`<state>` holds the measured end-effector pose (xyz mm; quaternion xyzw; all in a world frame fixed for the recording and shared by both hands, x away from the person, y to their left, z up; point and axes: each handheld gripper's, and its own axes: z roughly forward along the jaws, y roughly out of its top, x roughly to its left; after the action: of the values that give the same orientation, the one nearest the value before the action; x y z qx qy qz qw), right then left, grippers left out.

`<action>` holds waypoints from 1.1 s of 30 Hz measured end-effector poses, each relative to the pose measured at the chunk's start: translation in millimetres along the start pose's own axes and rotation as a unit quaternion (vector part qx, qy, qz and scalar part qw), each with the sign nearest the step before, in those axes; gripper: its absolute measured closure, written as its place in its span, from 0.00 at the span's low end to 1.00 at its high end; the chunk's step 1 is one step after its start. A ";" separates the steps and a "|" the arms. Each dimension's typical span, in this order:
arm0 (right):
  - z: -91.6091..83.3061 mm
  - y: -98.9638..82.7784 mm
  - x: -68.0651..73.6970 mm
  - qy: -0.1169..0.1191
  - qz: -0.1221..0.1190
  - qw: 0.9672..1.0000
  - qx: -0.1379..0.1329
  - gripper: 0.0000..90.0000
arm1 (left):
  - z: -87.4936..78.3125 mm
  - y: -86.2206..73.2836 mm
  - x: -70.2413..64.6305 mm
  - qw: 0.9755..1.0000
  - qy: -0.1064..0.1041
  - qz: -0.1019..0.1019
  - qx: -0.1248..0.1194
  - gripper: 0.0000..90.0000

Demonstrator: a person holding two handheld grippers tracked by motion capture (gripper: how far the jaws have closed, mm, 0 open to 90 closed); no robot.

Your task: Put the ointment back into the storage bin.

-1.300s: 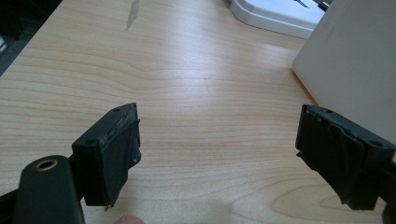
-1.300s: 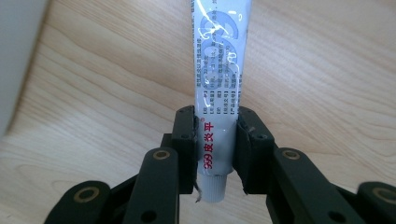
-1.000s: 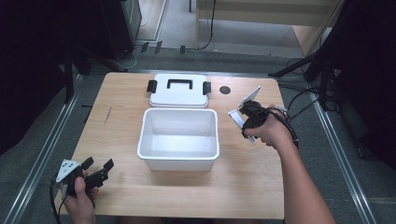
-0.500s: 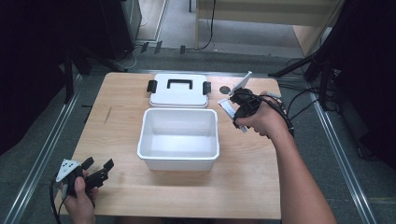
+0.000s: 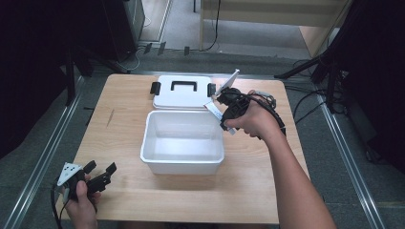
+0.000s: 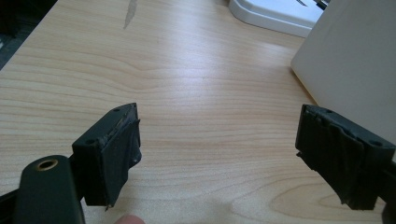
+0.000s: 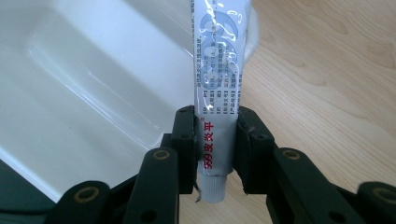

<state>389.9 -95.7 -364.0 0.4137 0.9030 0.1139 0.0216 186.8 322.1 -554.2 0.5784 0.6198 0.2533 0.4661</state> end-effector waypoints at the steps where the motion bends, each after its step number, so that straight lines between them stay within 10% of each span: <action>1: 0.0 1.5 3.5 0.001 -0.003 1.000 0.001 0.81 | 0.1 0.0 0.0 1.000 0.000 0.000 0.000 0.16; 33: 51.8 10.4 41.4 0.023 -0.057 0.997 0.041 0.81 | 0.4 0.0 0.2 1.000 -0.002 -0.002 0.001 0.16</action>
<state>377.3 -48.2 -409.9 0.3592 0.9293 0.0847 -0.0099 187.2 322.2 -554.5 0.5785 0.6199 0.2502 0.4674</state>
